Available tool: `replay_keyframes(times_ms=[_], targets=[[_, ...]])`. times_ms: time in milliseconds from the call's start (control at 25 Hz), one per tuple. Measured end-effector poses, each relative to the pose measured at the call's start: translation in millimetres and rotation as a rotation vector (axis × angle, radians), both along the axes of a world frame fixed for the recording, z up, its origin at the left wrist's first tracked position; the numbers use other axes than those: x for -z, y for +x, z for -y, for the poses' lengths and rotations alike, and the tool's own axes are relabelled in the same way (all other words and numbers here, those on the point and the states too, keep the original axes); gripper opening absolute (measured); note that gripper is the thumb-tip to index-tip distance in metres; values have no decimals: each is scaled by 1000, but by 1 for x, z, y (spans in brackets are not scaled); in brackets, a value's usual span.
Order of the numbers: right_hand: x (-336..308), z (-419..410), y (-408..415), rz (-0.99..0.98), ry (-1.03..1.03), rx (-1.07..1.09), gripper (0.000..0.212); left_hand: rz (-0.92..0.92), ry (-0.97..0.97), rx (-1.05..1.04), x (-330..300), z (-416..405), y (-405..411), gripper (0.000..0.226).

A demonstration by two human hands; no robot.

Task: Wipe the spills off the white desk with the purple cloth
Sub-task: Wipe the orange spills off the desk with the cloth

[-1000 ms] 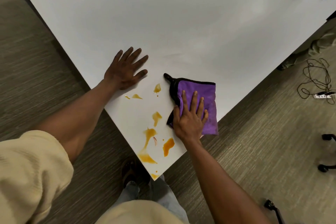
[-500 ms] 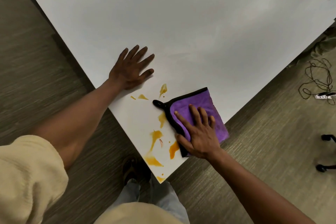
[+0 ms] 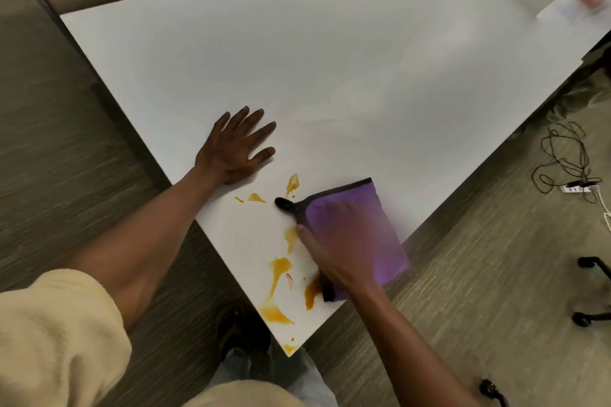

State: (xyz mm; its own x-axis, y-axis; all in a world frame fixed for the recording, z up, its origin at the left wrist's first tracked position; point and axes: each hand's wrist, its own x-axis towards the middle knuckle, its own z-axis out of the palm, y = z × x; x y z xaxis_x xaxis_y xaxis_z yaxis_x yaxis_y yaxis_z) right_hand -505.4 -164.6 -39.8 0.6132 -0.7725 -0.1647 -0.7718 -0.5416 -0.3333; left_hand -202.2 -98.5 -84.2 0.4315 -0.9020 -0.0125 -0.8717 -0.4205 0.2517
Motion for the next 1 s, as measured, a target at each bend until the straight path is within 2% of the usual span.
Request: replay_keyframes(times_ms=[120,200,280,400,480,520,600,680,760,840,920,1000], targets=[[11,-23,37,-119,24,188,97,-9,-12,6,0,-1,0,69],[23,-29,46,-96,-25,234,87,-14,-18,0,0,0,1,69],[26,-25,42,20,-68,276,72,-16,-19,3,0,0,1,69],[27,-20,9,404,30,310,57,-23,-22,9,1,0,0,68],[26,-19,-22,550,182,319,61,-15,-36,8,2,-1,0,69],[26,-18,-32,557,231,293,67,-13,-39,5,3,-2,0,69],[31,-14,-30,422,145,247,73,-18,-37,1,4,-2,1,69],[35,-14,-6,164,-13,207,70,-23,-41,-1,4,-1,3,69],[31,-17,10,15,-42,144,68,-20,-49,-6,5,0,2,69],[30,-18,0,-6,3,-21,66,-24,-49,-12,6,-2,3,69],[24,-19,-29,28,55,-275,66,-32,-53,-6,6,-2,1,68],[18,-12,-55,83,140,-393,65,-22,-44,-8,7,-1,1,69]])
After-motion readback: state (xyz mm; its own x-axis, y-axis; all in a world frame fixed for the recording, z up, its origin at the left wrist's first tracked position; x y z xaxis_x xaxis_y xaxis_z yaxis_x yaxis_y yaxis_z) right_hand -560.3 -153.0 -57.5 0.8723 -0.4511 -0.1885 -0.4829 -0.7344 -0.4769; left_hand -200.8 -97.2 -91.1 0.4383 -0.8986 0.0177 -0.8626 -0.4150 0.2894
